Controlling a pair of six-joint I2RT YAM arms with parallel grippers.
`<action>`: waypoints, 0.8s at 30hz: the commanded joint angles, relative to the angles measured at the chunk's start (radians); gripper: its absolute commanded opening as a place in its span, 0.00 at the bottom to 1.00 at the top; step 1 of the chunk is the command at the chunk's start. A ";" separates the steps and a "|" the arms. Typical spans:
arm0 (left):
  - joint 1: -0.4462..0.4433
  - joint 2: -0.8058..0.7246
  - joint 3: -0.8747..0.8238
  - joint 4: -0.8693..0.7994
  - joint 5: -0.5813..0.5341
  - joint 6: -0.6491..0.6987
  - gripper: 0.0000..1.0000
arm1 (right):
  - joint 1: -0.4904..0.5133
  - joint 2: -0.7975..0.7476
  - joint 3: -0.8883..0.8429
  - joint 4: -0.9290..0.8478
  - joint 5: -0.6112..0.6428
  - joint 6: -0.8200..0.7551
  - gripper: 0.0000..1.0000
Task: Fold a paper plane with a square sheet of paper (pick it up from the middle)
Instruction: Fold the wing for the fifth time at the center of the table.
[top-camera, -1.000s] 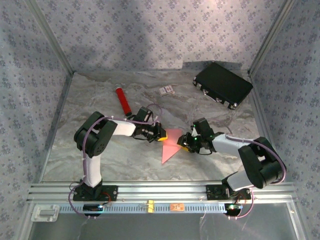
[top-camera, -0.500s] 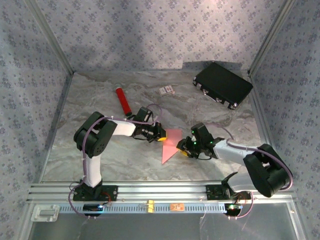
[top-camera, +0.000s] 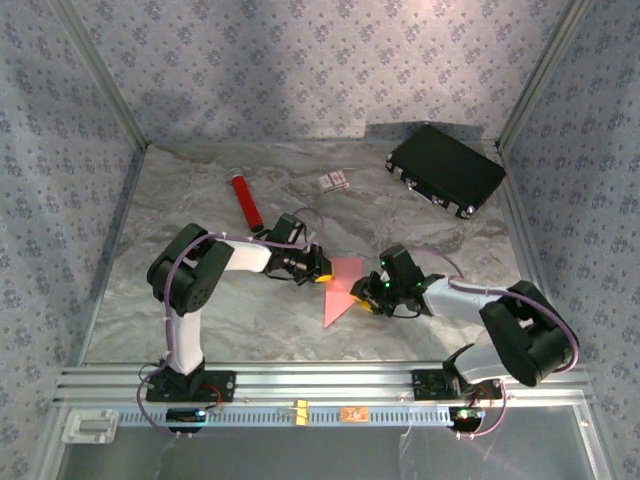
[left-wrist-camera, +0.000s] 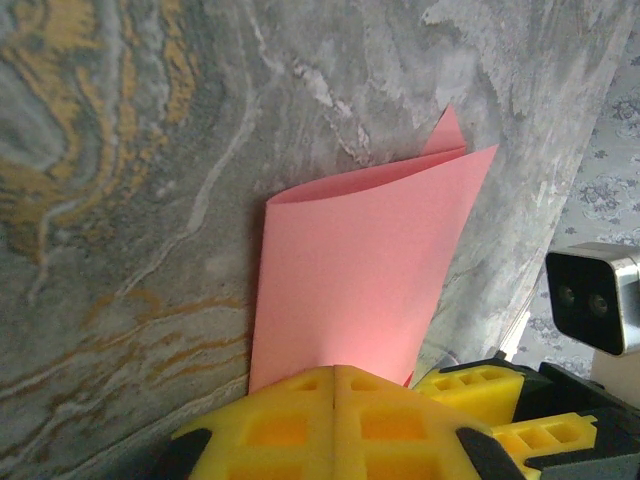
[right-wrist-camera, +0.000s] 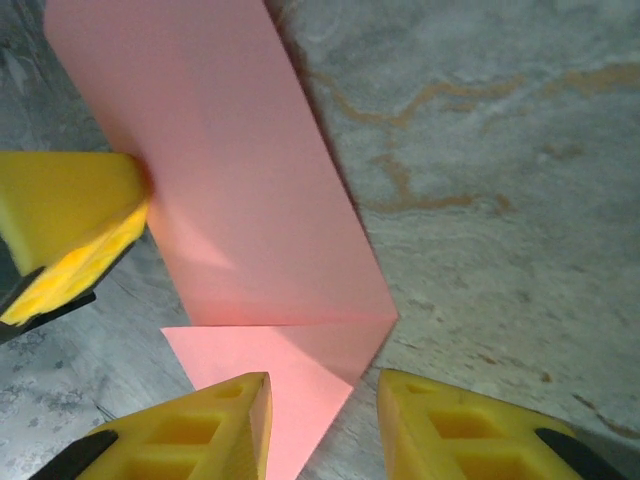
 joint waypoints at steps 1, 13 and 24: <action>0.011 0.005 -0.010 -0.115 -0.051 0.012 0.04 | -0.006 0.007 0.039 0.069 0.040 -0.029 0.33; 0.003 0.015 0.007 -0.122 -0.051 0.011 0.04 | -0.038 -0.014 0.033 0.050 -0.005 -0.092 0.35; 0.002 0.018 0.011 -0.124 -0.052 0.009 0.04 | -0.062 0.006 0.015 0.023 -0.024 -0.094 0.38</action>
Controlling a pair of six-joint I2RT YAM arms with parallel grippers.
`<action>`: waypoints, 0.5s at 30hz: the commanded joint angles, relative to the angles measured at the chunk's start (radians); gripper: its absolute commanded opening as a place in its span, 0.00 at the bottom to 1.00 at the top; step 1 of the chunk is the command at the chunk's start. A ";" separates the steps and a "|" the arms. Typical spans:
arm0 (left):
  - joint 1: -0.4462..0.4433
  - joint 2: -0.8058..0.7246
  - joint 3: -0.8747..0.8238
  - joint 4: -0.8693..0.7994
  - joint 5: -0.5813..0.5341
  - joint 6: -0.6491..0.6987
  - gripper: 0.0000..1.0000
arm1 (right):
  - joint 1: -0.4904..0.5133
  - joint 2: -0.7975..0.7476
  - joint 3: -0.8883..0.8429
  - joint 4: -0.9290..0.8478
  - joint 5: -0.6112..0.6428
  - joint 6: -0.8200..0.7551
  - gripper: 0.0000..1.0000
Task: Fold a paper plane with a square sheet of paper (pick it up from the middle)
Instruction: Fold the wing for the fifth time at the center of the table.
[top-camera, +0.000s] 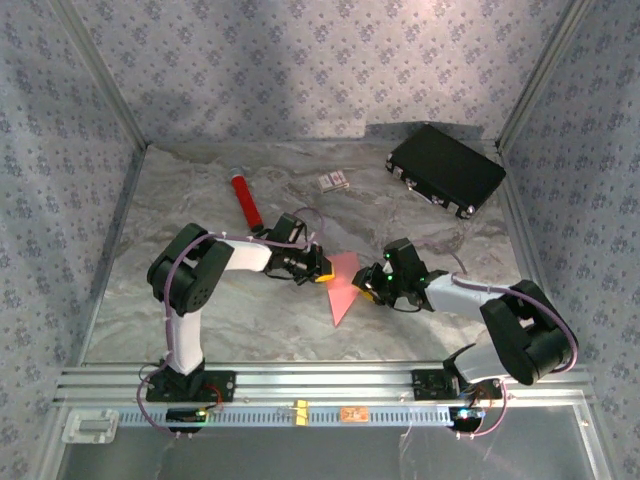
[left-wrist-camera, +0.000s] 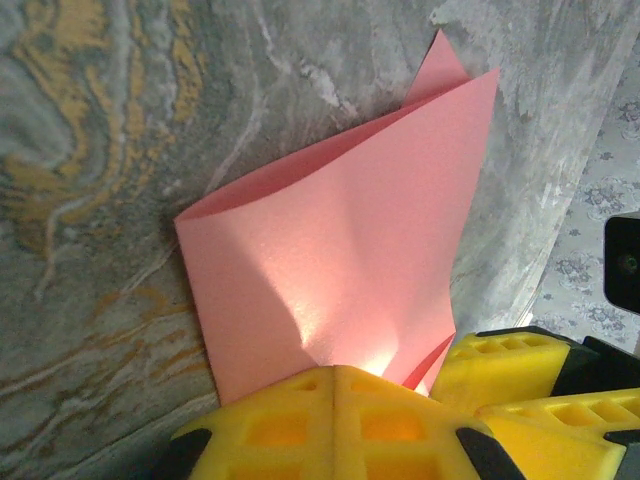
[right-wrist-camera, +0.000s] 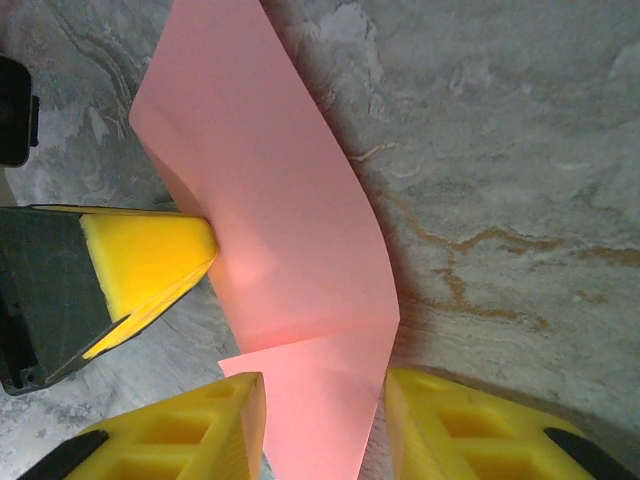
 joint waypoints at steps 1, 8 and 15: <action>0.002 0.018 0.000 -0.100 -0.050 0.009 0.04 | -0.004 0.011 -0.001 0.012 -0.028 -0.029 0.37; 0.001 0.022 0.001 -0.104 -0.046 0.012 0.03 | -0.021 0.012 -0.002 0.053 -0.024 -0.062 0.36; 0.001 0.023 0.006 -0.104 -0.044 0.012 0.03 | -0.049 0.033 0.007 0.109 -0.087 -0.139 0.36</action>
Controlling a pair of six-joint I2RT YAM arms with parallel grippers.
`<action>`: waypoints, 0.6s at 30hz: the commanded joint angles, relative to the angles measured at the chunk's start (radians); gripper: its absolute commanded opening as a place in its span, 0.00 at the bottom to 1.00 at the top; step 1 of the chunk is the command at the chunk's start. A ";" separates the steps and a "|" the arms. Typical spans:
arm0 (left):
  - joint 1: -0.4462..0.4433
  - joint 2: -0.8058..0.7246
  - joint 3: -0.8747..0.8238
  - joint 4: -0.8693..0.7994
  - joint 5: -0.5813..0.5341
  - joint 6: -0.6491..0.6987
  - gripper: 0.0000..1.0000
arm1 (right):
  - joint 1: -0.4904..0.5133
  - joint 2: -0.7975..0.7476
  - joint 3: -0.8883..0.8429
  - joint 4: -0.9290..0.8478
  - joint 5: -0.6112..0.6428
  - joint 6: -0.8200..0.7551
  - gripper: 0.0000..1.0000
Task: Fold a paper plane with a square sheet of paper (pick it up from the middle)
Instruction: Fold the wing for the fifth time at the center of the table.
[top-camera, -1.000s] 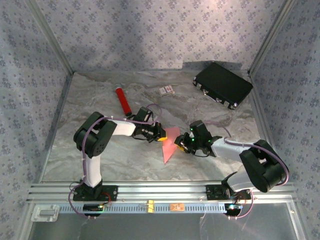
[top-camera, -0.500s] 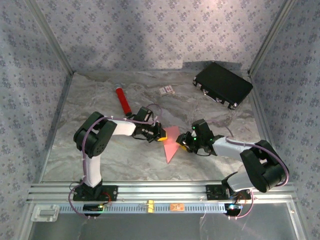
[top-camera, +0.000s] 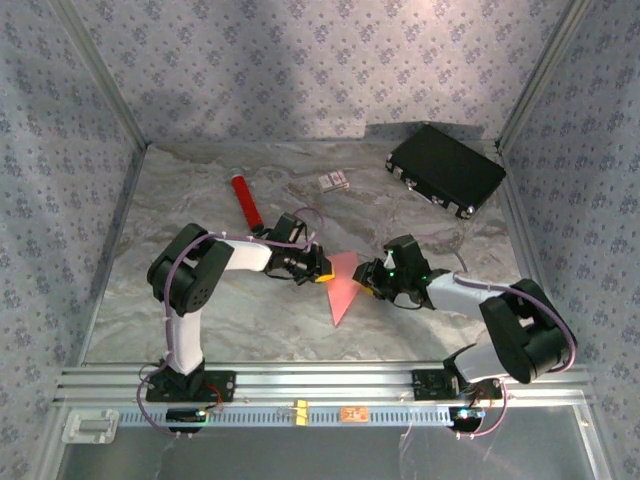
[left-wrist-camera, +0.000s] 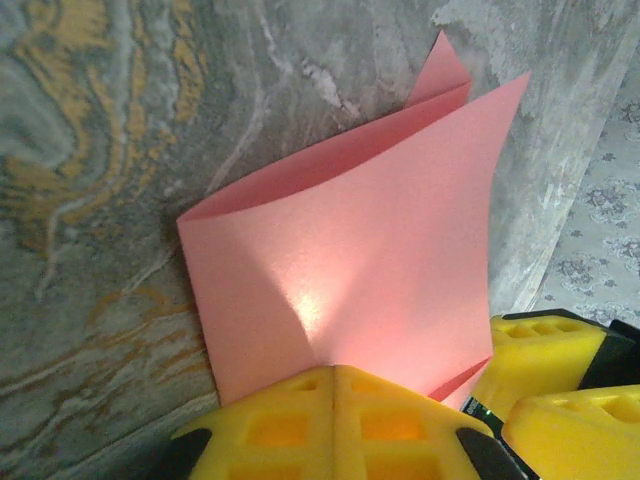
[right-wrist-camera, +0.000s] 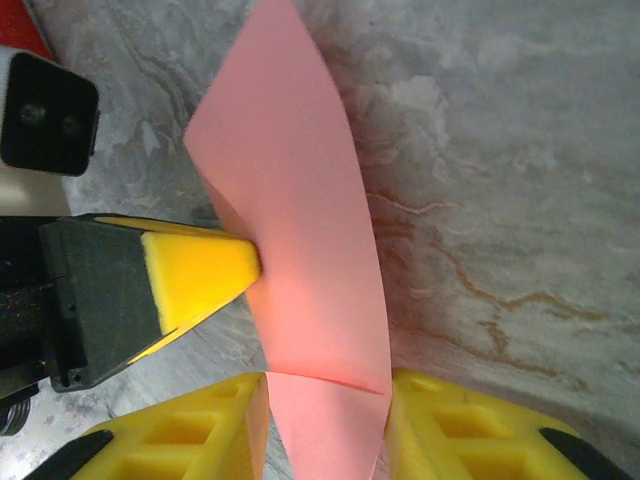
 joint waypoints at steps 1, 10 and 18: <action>0.002 0.023 0.001 -0.092 -0.040 0.012 0.03 | -0.012 0.029 0.018 0.035 -0.062 -0.082 0.35; 0.001 0.016 0.003 -0.104 -0.038 0.018 0.03 | -0.046 0.084 0.087 -0.025 -0.143 -0.228 0.34; 0.001 0.012 0.002 -0.105 -0.038 0.020 0.03 | -0.087 0.154 0.143 -0.075 -0.224 -0.317 0.34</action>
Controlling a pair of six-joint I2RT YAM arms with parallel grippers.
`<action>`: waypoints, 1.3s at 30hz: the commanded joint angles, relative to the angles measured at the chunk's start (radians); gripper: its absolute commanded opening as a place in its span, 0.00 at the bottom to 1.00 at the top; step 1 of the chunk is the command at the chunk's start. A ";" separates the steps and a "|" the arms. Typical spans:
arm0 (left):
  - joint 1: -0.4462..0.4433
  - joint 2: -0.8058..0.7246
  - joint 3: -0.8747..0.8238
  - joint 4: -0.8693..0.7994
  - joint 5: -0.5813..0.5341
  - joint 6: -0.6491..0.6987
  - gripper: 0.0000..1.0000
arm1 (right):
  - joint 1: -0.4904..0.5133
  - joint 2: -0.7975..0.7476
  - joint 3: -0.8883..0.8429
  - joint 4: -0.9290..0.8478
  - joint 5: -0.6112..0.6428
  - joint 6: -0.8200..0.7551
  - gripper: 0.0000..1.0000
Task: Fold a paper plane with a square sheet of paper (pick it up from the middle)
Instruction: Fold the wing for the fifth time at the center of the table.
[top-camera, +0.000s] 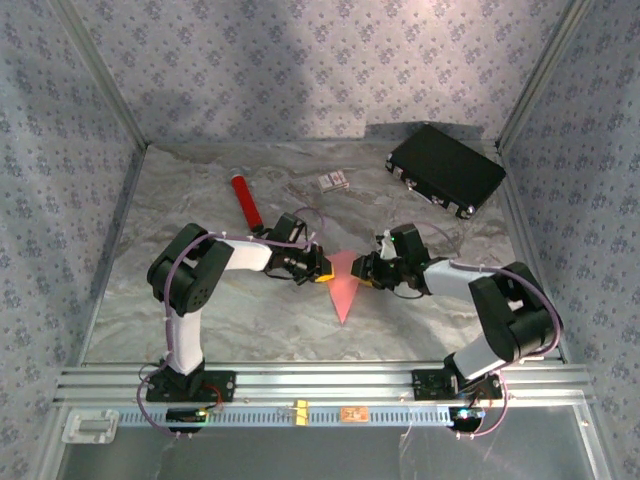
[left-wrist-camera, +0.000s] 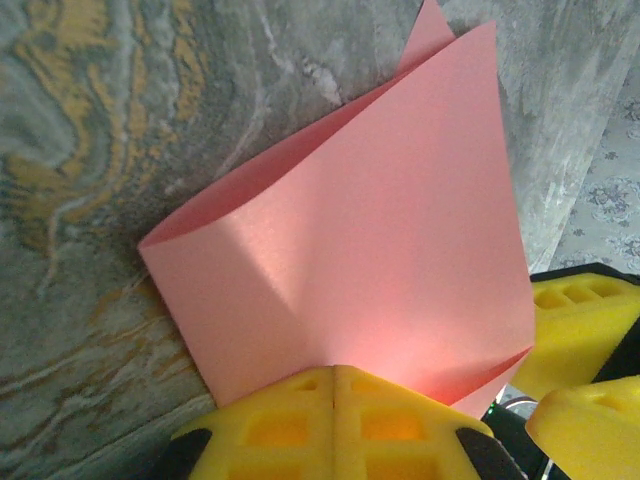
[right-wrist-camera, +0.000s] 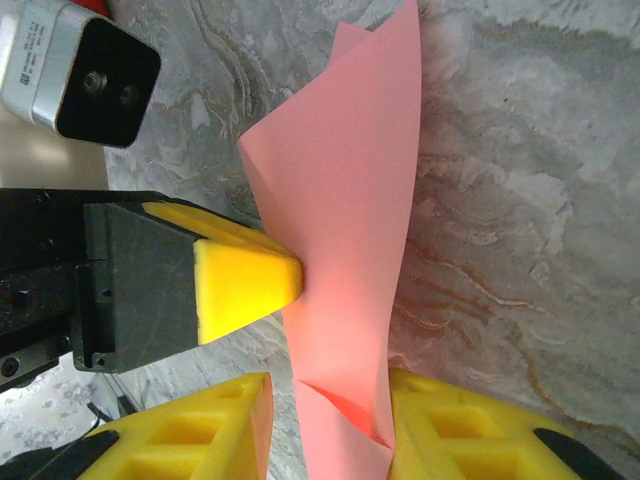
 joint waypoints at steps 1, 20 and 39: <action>0.000 0.012 0.001 -0.099 -0.038 0.013 0.03 | -0.015 0.042 0.048 -0.060 -0.068 -0.081 0.34; 0.001 -0.113 0.017 -0.059 -0.046 -0.035 0.14 | -0.007 0.031 -0.005 -0.034 0.053 0.098 0.05; -0.068 -0.089 0.000 -0.047 -0.098 -0.120 0.08 | 0.168 -0.123 -0.163 0.131 0.366 0.538 0.09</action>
